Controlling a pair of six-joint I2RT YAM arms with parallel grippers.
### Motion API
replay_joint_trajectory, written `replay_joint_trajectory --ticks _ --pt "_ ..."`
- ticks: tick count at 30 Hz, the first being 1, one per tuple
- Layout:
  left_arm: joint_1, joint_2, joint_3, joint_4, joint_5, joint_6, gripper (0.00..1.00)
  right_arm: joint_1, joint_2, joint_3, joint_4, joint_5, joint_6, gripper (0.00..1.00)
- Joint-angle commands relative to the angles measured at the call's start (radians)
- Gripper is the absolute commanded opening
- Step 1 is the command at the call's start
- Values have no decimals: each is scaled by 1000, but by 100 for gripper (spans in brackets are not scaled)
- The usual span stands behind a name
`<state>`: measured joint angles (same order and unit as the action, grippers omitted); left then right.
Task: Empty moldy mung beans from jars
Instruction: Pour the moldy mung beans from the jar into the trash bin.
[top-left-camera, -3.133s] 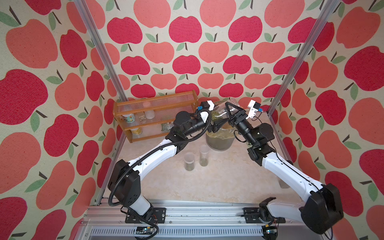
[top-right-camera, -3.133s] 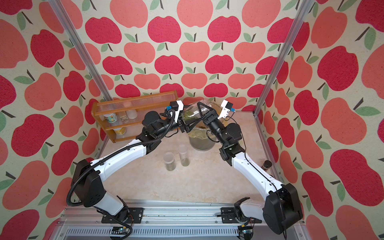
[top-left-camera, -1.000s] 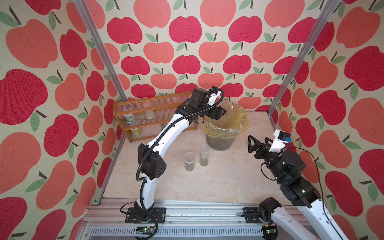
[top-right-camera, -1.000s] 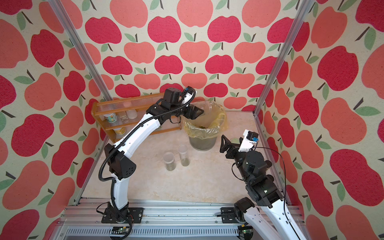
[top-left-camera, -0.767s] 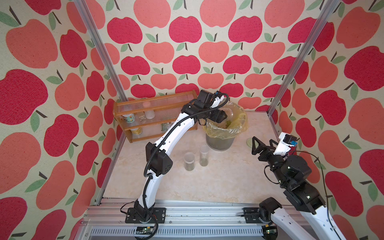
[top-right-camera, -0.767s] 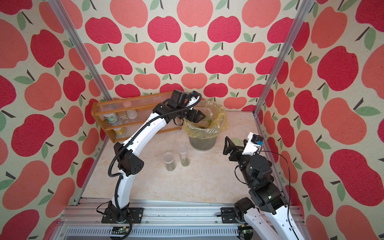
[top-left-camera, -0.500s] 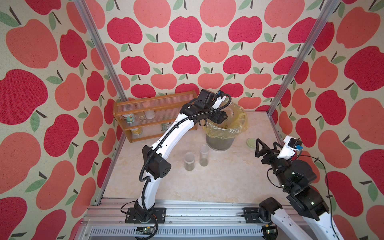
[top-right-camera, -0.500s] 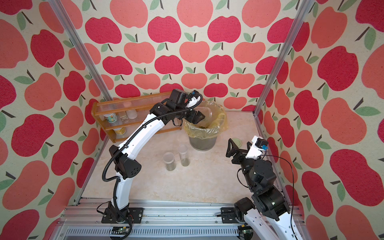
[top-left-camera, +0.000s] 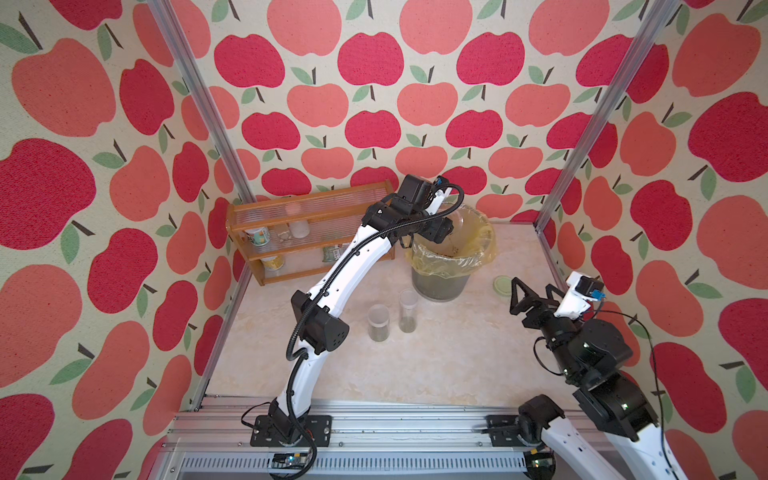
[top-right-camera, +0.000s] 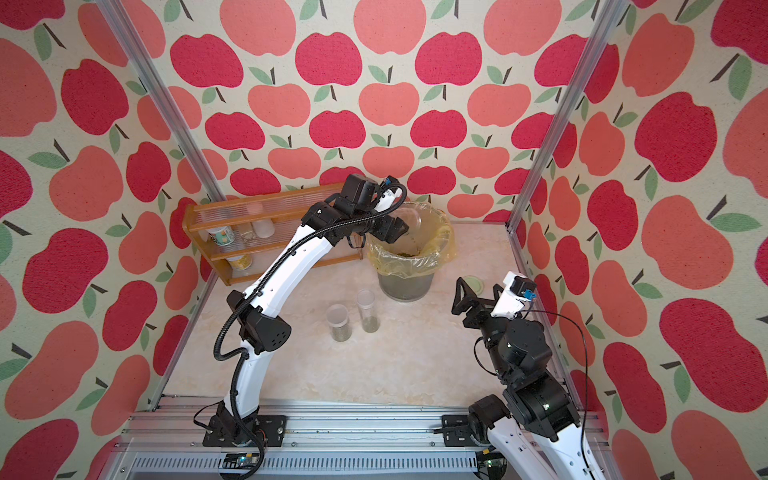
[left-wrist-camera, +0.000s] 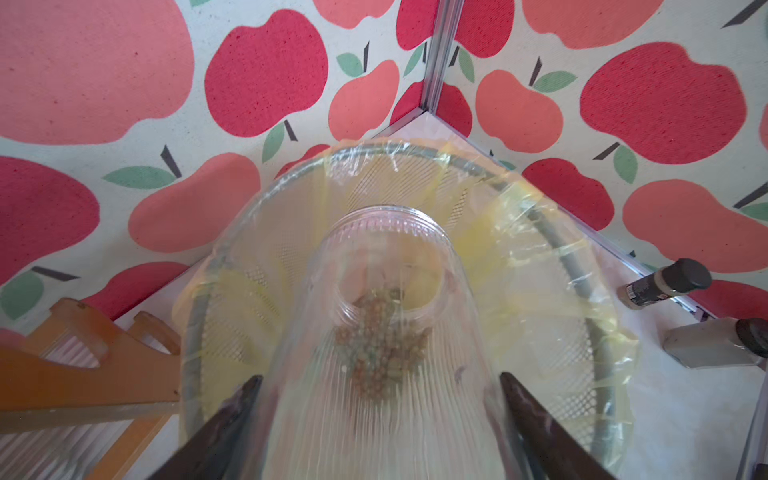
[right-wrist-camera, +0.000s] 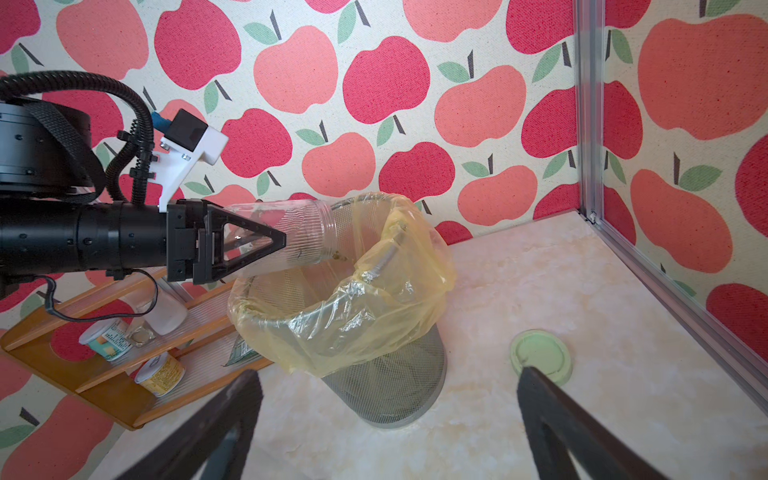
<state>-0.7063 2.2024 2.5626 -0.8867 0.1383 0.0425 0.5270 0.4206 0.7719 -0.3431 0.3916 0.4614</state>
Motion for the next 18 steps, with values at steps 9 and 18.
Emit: replay_joint_trajectory --ticks 9,18 --pt "-5 -106 -85 99 -7 -35 38 -9 28 8 11 -34 49 99" --pt "-74 -243 -335 270 -139 26 38 -12 53 11 26 -45 46 99"
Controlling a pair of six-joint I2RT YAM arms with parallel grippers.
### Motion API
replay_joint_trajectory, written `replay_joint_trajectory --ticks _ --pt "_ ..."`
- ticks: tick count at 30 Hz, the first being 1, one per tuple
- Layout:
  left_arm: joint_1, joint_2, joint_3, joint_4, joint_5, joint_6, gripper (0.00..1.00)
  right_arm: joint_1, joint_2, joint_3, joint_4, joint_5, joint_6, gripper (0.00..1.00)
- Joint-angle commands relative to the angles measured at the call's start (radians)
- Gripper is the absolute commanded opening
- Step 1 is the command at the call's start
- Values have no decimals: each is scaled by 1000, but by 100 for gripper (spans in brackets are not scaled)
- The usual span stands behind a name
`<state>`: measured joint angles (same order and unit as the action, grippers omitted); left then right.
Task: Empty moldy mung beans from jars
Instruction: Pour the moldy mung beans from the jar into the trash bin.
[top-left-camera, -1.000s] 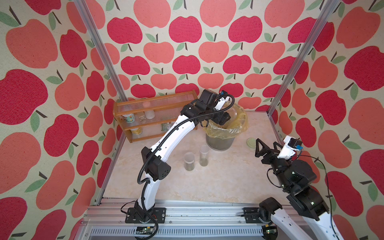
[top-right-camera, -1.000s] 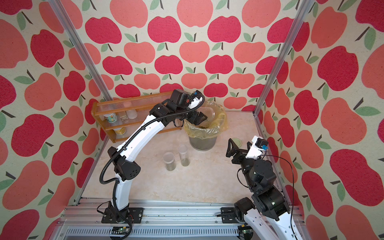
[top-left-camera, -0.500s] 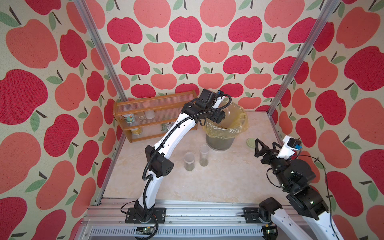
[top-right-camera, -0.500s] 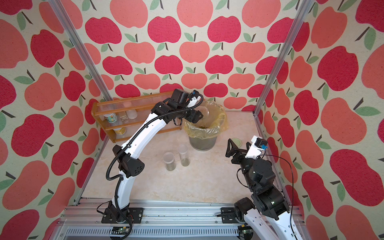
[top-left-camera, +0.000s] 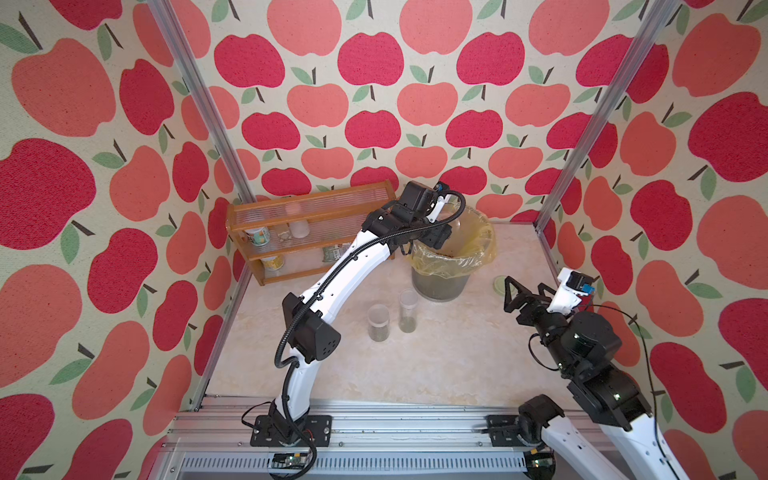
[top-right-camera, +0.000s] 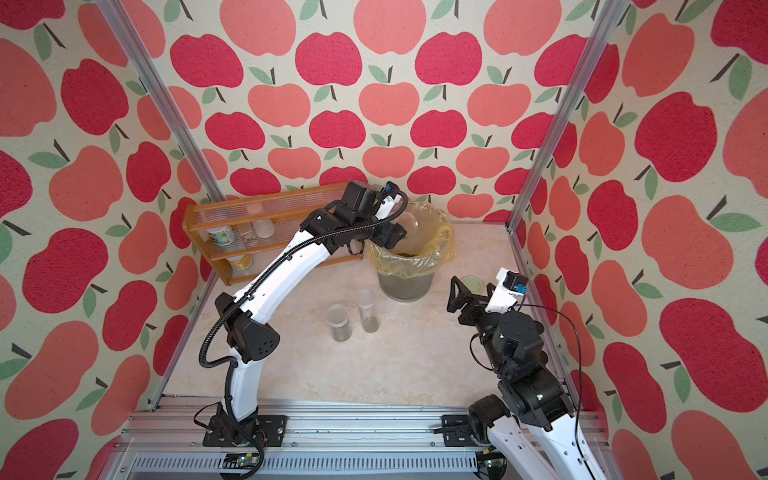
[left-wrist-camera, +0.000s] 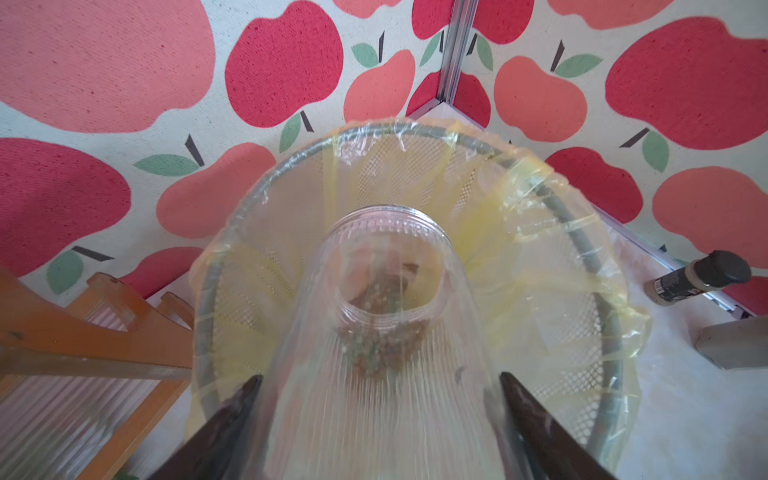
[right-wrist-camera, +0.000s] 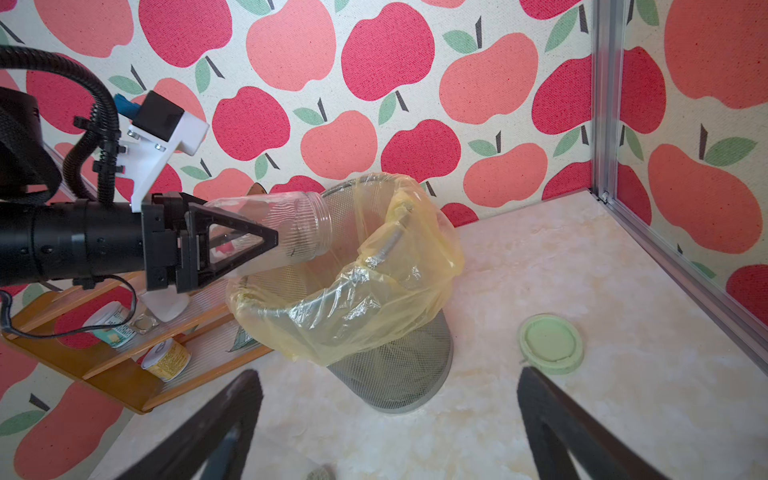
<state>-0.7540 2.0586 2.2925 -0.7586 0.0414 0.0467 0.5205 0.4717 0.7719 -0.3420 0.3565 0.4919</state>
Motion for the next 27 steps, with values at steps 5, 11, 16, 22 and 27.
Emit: replay_joint_trajectory --ticks 5,11,16,22,27 --pt "34 -15 90 91 39 -2 38 -13 23 10 38 -20 14 99" --pt "38 109 310 -60 30 -3 35 -17 18 15 31 -25 22 99" --pt "-30 -59 19 109 -52 30 38 -21 8 13 20 -25 21 99" --pt "20 -15 148 41 -1 -2 37 -25 25 21 27 -43 24 99" --pt "-13 -57 78 67 -33 12 38 -27 10 19 14 -39 34 99"
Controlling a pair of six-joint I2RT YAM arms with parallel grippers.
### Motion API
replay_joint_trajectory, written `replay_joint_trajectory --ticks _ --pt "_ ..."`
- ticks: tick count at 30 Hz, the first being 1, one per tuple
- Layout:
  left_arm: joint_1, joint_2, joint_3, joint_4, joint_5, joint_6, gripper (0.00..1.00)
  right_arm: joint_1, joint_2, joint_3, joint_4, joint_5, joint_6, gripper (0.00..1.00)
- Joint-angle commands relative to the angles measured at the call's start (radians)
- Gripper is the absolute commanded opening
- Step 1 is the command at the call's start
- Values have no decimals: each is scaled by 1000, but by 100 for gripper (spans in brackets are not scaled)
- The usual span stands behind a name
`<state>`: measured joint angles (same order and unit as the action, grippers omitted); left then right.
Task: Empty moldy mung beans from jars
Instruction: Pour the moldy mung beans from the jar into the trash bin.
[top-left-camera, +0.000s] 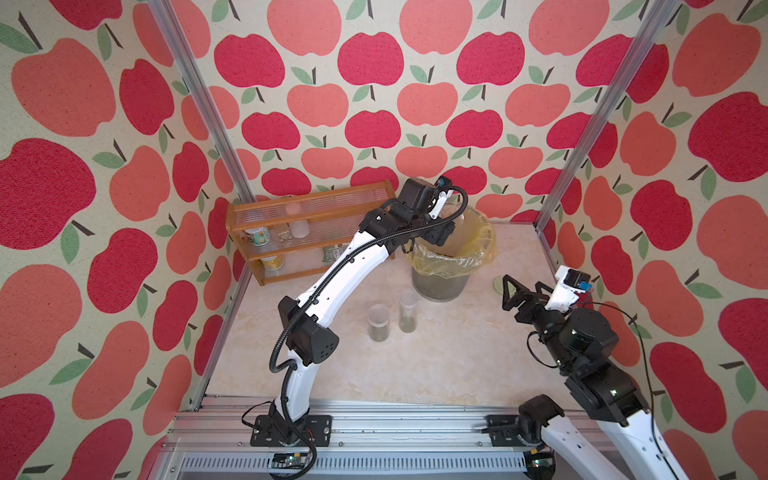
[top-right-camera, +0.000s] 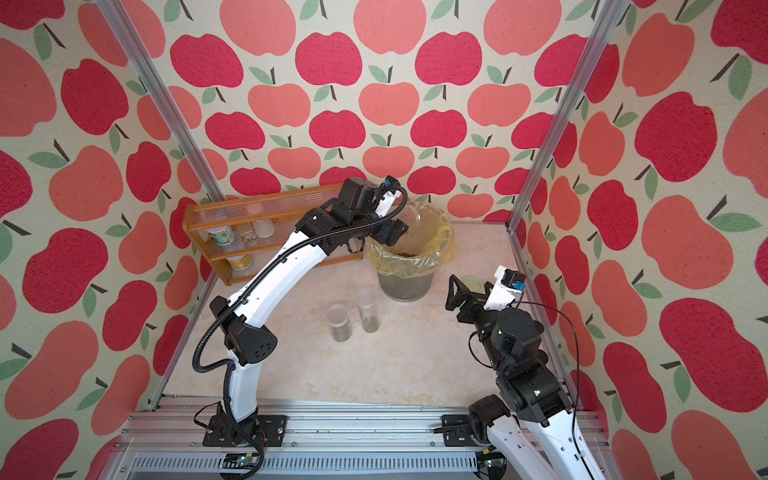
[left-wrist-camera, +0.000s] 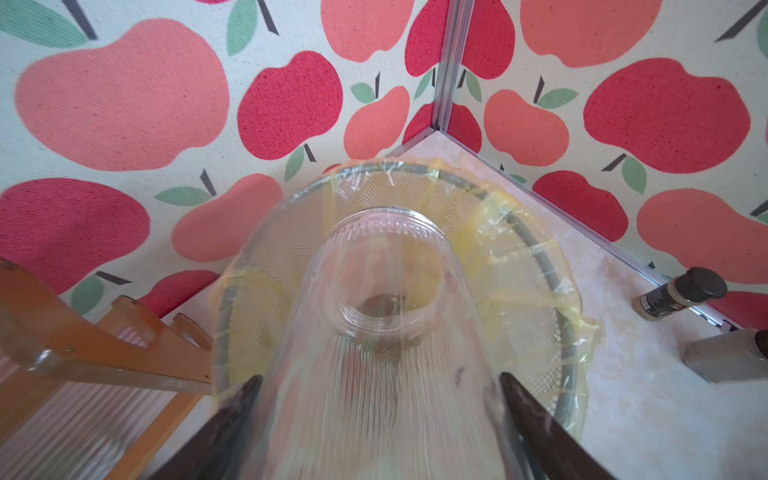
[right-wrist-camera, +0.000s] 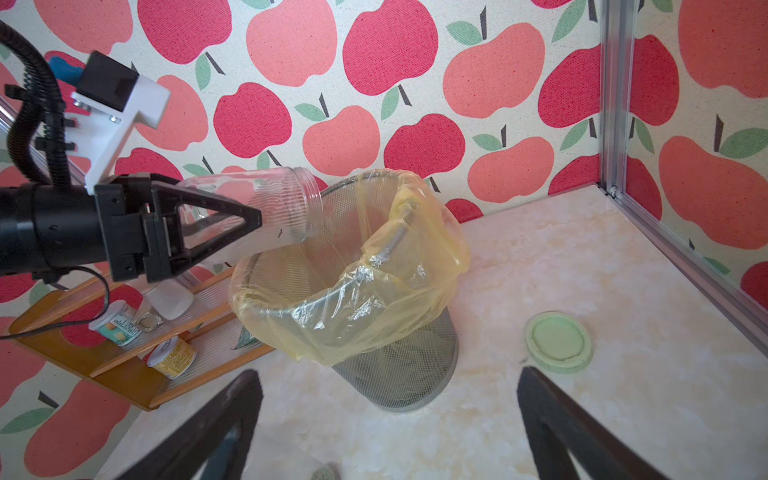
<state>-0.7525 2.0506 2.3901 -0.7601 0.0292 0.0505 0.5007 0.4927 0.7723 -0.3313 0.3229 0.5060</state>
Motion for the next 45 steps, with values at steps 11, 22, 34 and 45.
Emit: replay_joint_trajectory --ticks 11,22,34,45 --pt "1 38 107 -95 -23 -30 37 -9 -27 15 -13 -3 34 99" --pt "18 100 291 -187 38 -77 38 -10 4 69 -34 -34 32 99" --pt "54 121 346 -178 109 -89 39 -12 17 73 -38 -38 73 99" --pt "86 214 485 -210 175 -149 39 -13 51 91 -46 -38 62 99"
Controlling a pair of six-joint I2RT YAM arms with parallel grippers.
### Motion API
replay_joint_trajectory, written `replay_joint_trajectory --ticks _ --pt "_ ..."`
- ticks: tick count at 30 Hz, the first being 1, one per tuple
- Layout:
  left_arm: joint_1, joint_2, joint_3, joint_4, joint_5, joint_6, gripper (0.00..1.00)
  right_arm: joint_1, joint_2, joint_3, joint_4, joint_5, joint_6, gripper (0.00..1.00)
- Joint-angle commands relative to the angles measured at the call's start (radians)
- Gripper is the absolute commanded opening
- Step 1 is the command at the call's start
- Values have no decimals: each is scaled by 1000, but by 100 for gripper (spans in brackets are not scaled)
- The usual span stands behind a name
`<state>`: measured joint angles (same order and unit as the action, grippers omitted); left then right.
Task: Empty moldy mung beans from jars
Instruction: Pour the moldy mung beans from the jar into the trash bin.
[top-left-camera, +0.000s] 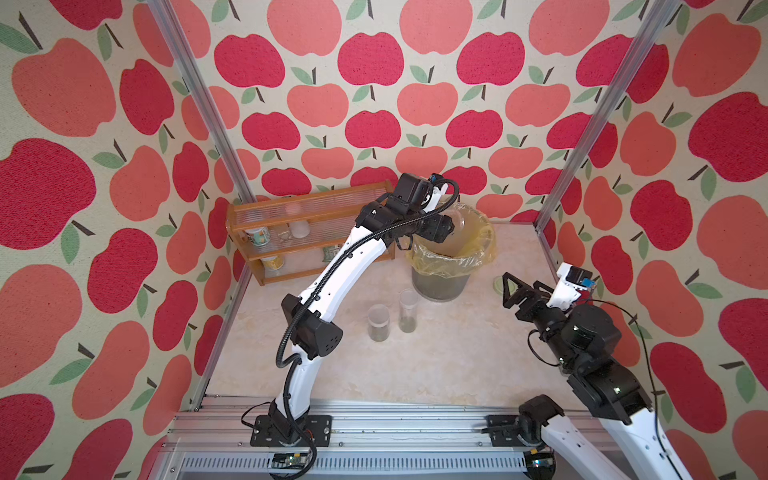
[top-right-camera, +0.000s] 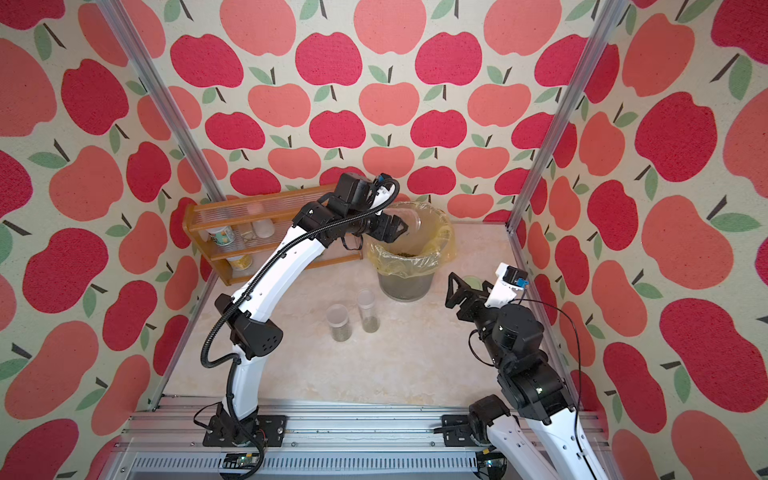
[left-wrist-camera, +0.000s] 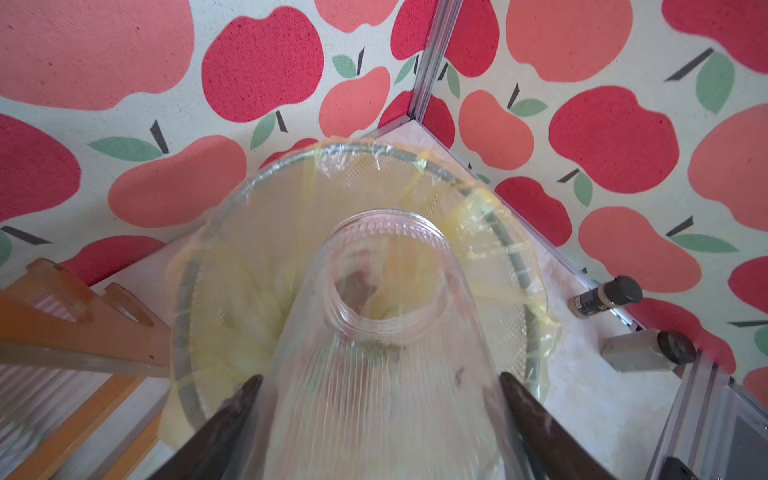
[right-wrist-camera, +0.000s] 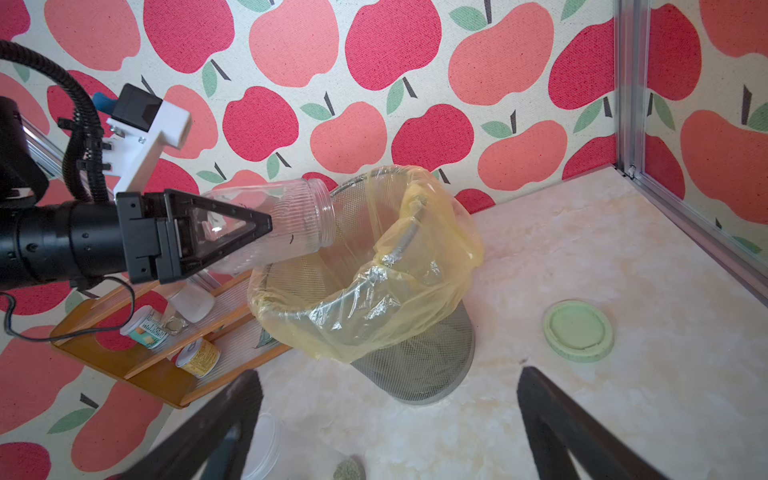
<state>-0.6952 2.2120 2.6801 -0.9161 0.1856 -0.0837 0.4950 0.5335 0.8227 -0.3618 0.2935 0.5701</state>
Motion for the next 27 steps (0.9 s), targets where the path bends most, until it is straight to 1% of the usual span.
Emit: replay_joint_trajectory --ticks 1,2,3,4,6,7,8,9,10,12,14,15,16,18,20,22,23,24,25,27 --pt "13 78 247 -105 4 -9 39 -9 10 45 -16 -10 -5 99" --pt "-7 79 250 -134 -18 1 39 -8 8 42 -17 -7 -5 99" --pt "-27 65 224 -143 -50 13 38 -8 5 40 -17 -1 -4 99" --pt "-51 35 165 -133 -80 28 38 -9 0 35 -17 2 -3 99" --pt "-79 -55 -35 -43 -117 40 39 -9 -1 30 -16 4 -2 99" --pt "-76 -111 -157 42 -109 34 41 -11 -2 31 -17 2 -3 99" --pt "-56 -156 -250 123 -88 21 42 -11 -2 32 -17 3 -3 99" --pt "-34 -170 -279 167 -60 4 42 -10 -3 31 -17 3 -4 99" --pt "-3 -153 -244 166 -24 -16 42 -10 -2 31 -14 3 -3 99" --pt "40 -60 -49 72 17 -24 41 -12 -1 32 -13 2 -3 99" --pt "40 42 192 -44 7 -4 41 -12 2 36 -17 -2 0 99" --pt "33 66 258 -83 1 3 41 -12 0 37 -21 -5 2 99" --pt "22 71 286 -113 -7 9 40 -12 -3 38 -23 -3 2 99" --pt "-12 28 213 -120 -39 21 40 -12 -13 33 -27 -1 6 99" --pt "-39 -72 -14 -20 -56 30 40 -13 -22 22 -23 6 13 99" --pt "-34 -161 -235 142 -50 18 42 -13 -20 17 -20 3 19 99" --pt "-18 -177 -282 183 -32 1 42 -13 -17 17 -19 -2 20 99" --pt "-2 -163 -267 175 -12 -15 41 -14 -14 17 -17 -6 22 99" --pt "9 -132 -205 129 7 -23 41 -13 -11 19 -18 -10 25 99" --pt "1 -72 -63 17 2 -10 40 -13 -10 23 -20 -16 27 99"
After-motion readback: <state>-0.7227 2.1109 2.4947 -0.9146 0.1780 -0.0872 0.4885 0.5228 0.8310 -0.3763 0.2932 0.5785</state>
